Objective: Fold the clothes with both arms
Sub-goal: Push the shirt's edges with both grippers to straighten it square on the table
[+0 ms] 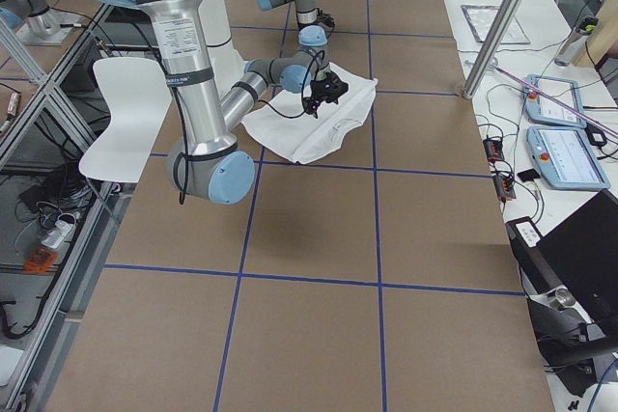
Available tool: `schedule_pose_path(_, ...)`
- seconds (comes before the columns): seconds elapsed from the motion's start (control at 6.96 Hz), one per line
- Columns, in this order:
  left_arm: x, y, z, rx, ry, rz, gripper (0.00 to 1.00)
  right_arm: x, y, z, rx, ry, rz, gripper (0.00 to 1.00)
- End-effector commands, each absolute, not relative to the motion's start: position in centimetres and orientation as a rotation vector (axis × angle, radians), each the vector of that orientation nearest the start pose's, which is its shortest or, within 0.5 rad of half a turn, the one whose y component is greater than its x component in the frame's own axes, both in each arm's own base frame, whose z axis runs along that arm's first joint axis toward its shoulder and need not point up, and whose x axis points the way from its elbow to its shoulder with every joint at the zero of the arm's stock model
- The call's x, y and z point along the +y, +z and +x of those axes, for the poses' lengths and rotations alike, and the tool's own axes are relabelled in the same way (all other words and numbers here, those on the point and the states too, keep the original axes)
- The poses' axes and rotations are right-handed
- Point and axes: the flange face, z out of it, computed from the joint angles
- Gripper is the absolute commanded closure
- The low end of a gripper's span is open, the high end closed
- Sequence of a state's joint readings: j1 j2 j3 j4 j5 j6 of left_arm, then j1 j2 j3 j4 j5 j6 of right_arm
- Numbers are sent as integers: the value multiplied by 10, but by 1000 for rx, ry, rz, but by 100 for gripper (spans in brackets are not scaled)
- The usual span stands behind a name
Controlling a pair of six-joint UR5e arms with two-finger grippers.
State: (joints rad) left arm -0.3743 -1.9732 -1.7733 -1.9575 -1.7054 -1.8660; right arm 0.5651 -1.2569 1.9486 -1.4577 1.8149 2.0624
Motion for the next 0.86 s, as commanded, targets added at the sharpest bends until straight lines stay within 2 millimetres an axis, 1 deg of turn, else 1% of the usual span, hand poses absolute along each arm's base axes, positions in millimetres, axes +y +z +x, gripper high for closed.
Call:
schedule_pose_path(0.0,-350,311,541,991,-565,-48,100,-402,316,-424,-832,902,-202,0)
schedule_pose_path(0.14,-384,307,527,998,-535,70,100,-402,315,-425,-833,902,-202,0)
schedule_pose_path(0.29,-426,306,498,993,-529,153,100,-402,317,-425,-829,904,-203,0)
schedule_pose_path(0.43,-469,297,482,1004,-530,224,100,-402,318,-425,-825,905,-204,0)
schedule_pose_path(0.57,-521,296,484,1029,-564,276,100,-403,319,-425,-824,907,-203,0)
schedule_pose_path(0.72,-571,297,491,1048,-604,311,100,-403,319,-425,-823,907,-203,0)
